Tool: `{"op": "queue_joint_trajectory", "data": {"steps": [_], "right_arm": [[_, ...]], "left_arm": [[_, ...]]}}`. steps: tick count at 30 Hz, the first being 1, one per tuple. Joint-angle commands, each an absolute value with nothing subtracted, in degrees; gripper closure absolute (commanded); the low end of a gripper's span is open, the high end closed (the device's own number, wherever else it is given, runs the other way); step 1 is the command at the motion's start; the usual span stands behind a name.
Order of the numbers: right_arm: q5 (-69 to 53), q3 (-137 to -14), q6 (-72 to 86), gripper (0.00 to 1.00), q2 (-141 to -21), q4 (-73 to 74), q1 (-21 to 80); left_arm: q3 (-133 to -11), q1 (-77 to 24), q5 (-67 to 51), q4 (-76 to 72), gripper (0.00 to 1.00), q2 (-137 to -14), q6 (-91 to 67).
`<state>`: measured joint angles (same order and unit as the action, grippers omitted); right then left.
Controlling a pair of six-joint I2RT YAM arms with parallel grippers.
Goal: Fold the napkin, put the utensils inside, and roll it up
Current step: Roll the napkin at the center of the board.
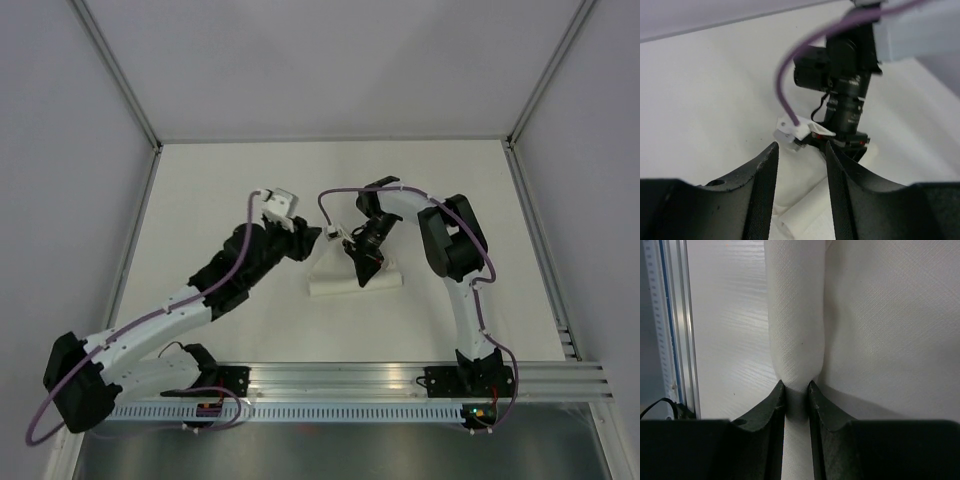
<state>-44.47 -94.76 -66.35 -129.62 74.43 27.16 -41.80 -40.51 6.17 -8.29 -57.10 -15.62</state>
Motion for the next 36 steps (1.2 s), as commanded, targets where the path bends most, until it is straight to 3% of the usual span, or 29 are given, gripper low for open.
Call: {"op": "queue_joint_trajectory", "data": {"steps": [1, 4, 18, 27, 36], "right_arm": [[-43.6, -96.59, -70.41, 0.92, -134.29, 77.26, 27.16], [-42.72, -97.46, -68.39, 0.92, -136.13, 76.82, 27.07], [-41.49, -100.72, -63.72, 0.92, -139.48, 76.55, 26.89], [-41.22, -101.51, -62.32, 0.92, -140.18, 76.11, 26.81], [-41.04, -101.6, -61.96, 0.92, -140.36, 76.11, 26.81]], "left_arm": [[-42.37, -52.8, 22.91, -10.0, 0.51, -64.22, 4.35], [-38.94, -59.93, 24.18, -18.16, 0.46, -67.66, 11.05], [-46.49, -62.4, 6.6, -14.32, 0.41, -92.01, 22.76], [-46.05, -62.31, 0.27, -15.65, 0.39, -94.83, 23.38], [-45.35, -60.29, 5.08, -21.26, 0.39, -100.28, 23.11]]}}
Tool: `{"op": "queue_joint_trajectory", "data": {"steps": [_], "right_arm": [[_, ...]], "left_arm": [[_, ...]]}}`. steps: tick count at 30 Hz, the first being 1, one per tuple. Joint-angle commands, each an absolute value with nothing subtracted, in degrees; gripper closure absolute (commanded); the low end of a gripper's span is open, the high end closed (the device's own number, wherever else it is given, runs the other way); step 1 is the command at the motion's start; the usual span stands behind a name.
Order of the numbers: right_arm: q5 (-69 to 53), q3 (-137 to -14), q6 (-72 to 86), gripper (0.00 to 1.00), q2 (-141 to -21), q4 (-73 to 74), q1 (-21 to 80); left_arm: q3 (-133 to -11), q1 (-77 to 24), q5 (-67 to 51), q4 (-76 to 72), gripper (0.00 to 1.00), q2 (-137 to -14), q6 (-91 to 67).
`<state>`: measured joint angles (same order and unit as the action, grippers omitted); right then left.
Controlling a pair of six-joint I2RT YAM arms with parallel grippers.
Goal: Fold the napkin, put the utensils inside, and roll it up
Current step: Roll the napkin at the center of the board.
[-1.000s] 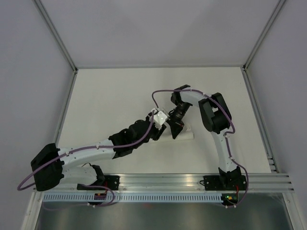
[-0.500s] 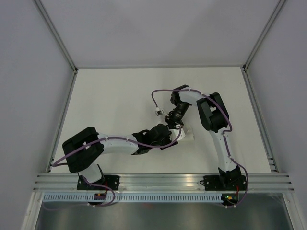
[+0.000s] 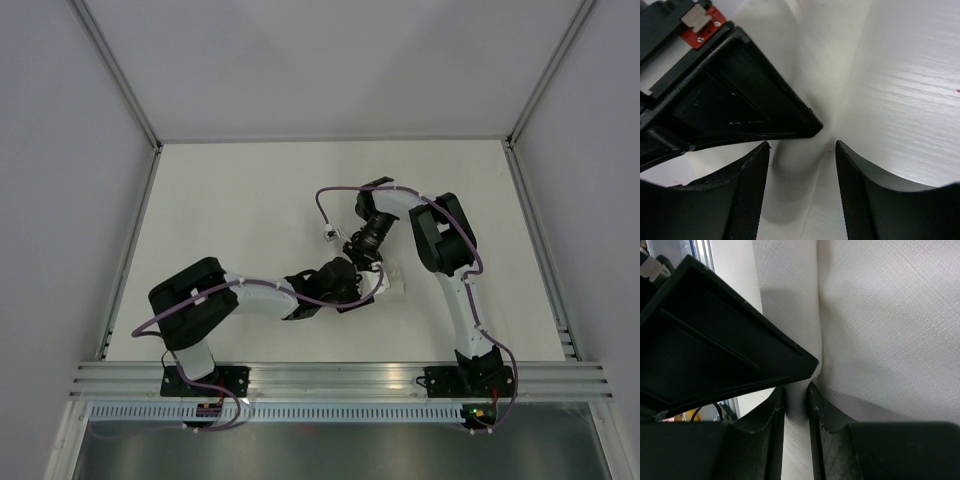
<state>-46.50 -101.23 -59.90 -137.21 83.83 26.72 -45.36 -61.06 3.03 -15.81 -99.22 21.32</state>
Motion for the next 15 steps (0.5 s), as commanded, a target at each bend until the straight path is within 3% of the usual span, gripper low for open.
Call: {"op": "queue_joint_trajectory", "data": {"steps": [1, 4, 8, 9, 11, 15], "right_arm": [[-41.04, -101.6, -61.96, 0.92, -140.27, 76.11, 26.89], [-41.04, -101.69, -61.88, 0.92, -140.19, 75.94, 26.81], [-40.96, -100.73, -61.35, 0.81, -139.22, 74.45, 26.81], [-40.96, -100.55, -61.0, 0.77, -138.96, 74.1, 26.81], [-40.78, -99.85, -60.03, 0.65, -137.82, 72.35, 26.81], [-41.57, -98.44, -57.31, 0.54, -134.75, 69.18, 26.72]], "left_arm": [[-45.53, -60.21, 5.53, -20.83, 0.4, -100.54, 23.29], [-45.88, -59.59, 4.66, -19.52, 0.47, -101.69, 23.91], [-47.46, -58.97, 0.62, -14.34, 0.88, -102.22, 22.77], [-47.72, -58.97, -1.3, -13.63, 0.92, -102.13, 22.42], [-48.51, -58.8, -3.33, -11.44, 0.98, -102.13, 21.54], [-50.8, -57.57, -10.52, -6.6, 0.98, -103.18, 19.51]]}}
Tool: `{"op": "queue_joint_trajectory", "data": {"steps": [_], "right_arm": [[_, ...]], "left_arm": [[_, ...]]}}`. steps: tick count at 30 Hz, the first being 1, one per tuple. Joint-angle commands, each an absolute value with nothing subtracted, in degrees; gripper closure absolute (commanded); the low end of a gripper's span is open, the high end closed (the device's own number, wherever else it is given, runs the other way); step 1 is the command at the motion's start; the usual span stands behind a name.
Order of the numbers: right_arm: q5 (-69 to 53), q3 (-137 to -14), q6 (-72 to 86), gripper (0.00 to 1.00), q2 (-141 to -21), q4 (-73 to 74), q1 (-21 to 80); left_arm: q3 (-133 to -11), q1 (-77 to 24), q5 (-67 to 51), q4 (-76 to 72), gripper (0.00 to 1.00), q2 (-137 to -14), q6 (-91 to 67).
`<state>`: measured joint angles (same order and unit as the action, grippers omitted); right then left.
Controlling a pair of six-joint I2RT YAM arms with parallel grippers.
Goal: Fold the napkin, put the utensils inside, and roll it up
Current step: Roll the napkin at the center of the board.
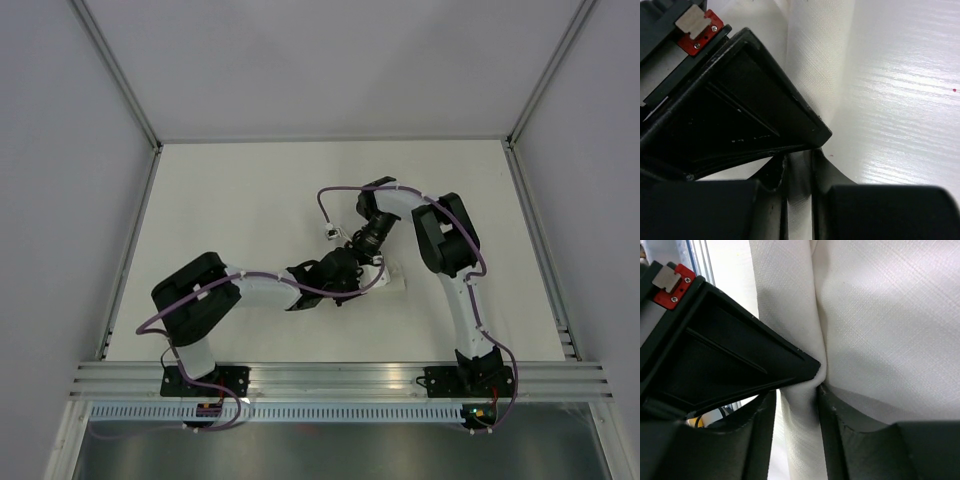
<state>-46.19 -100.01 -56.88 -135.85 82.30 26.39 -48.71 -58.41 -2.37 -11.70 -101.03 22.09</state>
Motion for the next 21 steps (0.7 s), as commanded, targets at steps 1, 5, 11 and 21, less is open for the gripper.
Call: {"op": "queue_joint_trajectory", "data": {"steps": [1, 5, 11, 21], "right_arm": [[-42.09, -98.18, -56.43, 0.52, -132.91, 68.56, 26.46], [-44.21, -96.51, -52.75, 0.48, -127.36, 64.61, 24.44], [-46.58, -95.98, -47.12, 0.43, -121.12, 59.52, 18.9], [-49.74, -92.19, -38.57, 0.43, -109.97, 49.47, 2.74]], "left_arm": [[-50.8, -56.79, -11.76, -6.5, 0.98, -103.1, 19.08], [-50.8, -54.76, -16.69, -5.98, 0.98, -102.74, 16.71], [-53.17, -52.39, -22.4, -2.81, 0.98, -103.97, 15.39], [-58.97, -46.24, -38.92, 4.56, 0.98, -109.59, 10.02]]}}
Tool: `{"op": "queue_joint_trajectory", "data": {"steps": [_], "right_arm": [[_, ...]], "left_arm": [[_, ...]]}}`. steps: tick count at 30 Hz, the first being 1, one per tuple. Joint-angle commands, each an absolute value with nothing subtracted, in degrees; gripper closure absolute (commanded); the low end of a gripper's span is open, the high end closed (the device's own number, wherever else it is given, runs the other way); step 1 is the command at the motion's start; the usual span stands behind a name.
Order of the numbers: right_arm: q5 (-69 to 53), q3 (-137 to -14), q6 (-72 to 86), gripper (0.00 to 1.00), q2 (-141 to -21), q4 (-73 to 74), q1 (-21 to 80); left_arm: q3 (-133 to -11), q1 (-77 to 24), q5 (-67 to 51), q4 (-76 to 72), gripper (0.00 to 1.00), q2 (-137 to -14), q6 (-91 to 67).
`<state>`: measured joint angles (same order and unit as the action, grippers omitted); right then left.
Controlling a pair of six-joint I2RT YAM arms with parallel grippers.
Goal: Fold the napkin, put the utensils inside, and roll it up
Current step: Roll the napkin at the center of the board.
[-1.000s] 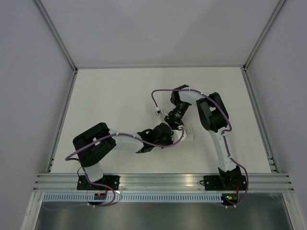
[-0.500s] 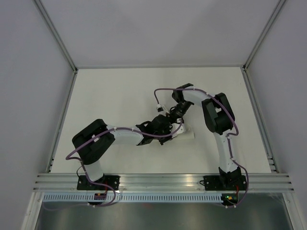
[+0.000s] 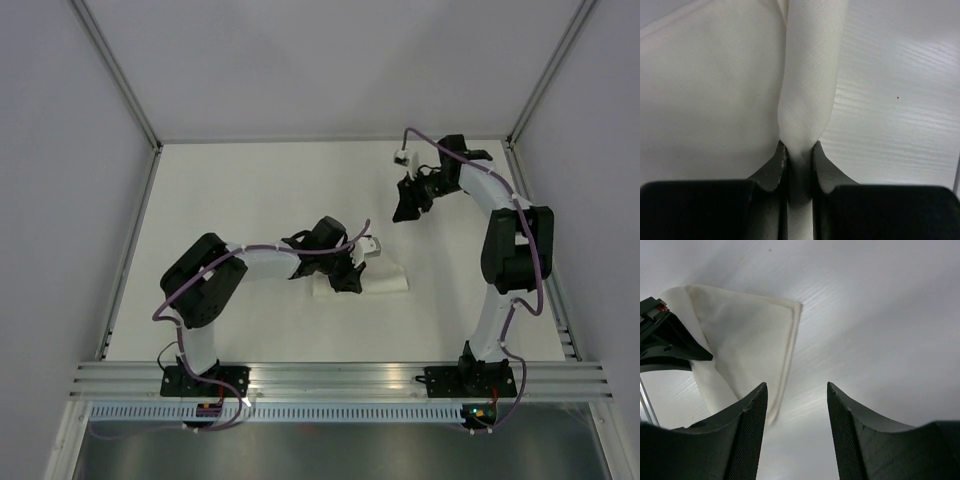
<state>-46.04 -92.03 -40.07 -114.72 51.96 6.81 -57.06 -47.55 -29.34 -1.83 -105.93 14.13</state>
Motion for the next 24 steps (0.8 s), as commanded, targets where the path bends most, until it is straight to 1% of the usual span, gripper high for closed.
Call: {"op": "queue_joint_trajectory", "data": {"steps": [1, 3, 5, 6, 8, 10, 11, 13, 18, 20, 24], "right_arm": [[-50.36, -91.15, -40.76, 0.43, -108.91, 50.53, 1.77], [-49.41, -88.26, -42.36, 0.43, -103.57, 49.67, 0.36], [-48.35, -81.59, -44.38, 0.43, -96.9, 45.89, 0.61], [-45.99, -79.21, -45.08, 0.43, -94.68, 44.4, 1.83], [-43.08, -72.01, -46.84, 0.42, -88.29, 40.45, 4.21], [-38.86, -64.82, -47.63, 0.42, -83.96, 35.98, 8.34], [-37.72, -62.77, -48.77, 0.42, -80.37, 34.99, 9.74], [-34.56, -58.3, -49.83, 0.4, -77.44, 33.05, 13.61], [-32.79, -51.88, -57.02, 0.4, -73.13, 35.77, 20.55], [-30.17, -49.58, -58.09, 0.4, -72.34, 34.64, 22.49], [-25.32, -43.17, -56.87, 0.4, -70.58, 29.45, 30.29]], "left_arm": [[-60.98, -45.88, -39.37, 5.79, 0.98, -110.56, 9.24], [-64.92, -44.75, -42.35, 10.44, 0.98, -113.79, 8.35], [-67.84, -43.69, -47.69, 15.44, 0.98, -116.35, 5.55], [-71.51, -42.9, -49.12, 18.34, 0.98, -118.02, 4.84], [-74.08, -42.19, -54.81, 22.91, 0.98, -122.42, 3.52], [-76.37, -41.57, -55.54, 24.6, 0.98, -125.14, 1.77], [-76.55, -41.22, -57.72, 24.87, 0.98, -125.85, 0.97], [-77.6, -40.26, -60.46, 26.27, 0.98, -127.52, -1.65], [-78.66, -38.41, -66.35, 26.98, 0.98, -130.51, -6.06], [-78.92, -37.8, -66.54, 26.98, 0.98, -131.13, -8.34], [-79.63, -36.39, -66.71, 27.24, 0.98, -132.53, -10.81]]}}
